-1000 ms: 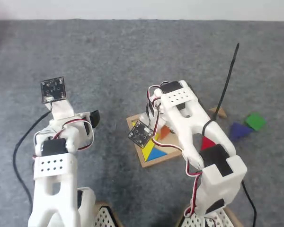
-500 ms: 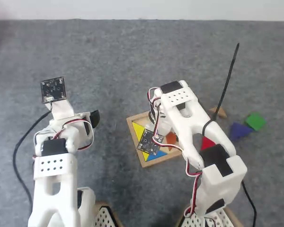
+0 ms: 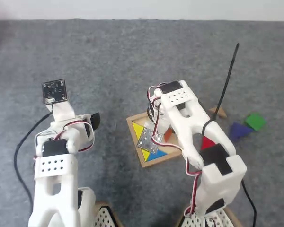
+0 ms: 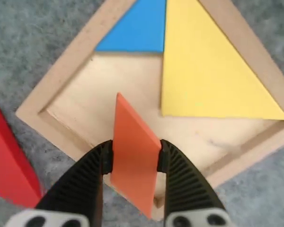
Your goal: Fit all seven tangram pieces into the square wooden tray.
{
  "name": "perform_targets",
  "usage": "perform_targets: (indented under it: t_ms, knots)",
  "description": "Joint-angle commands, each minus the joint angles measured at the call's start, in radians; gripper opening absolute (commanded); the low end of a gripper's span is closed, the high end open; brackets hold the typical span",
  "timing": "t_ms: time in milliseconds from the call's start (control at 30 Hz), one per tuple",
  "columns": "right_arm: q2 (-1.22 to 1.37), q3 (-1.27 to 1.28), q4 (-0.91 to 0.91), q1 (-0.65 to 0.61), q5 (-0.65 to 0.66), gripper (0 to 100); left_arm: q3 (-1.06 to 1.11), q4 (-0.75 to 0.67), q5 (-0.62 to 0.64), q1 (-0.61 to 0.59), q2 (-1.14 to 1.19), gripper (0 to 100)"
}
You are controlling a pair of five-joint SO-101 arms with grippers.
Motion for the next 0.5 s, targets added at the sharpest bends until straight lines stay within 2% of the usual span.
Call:
perform_targets:
  t_ms: [0, 200, 467]
  knots:
    - [0.022, -0.092, -0.008, 0.047, 0.040, 1.1, 0.013, -0.068, -0.009, 0.002, -0.012, 27]
    - [0.088, -0.161, 0.054, 0.065, 0.080, 1.1, 0.024, -0.092, -0.008, 0.002, -0.012, 27]
    - [0.104, -0.172, 0.045, 0.044, 0.078, 1.1, 0.024, -0.092, -0.008, 0.002, -0.012, 27]
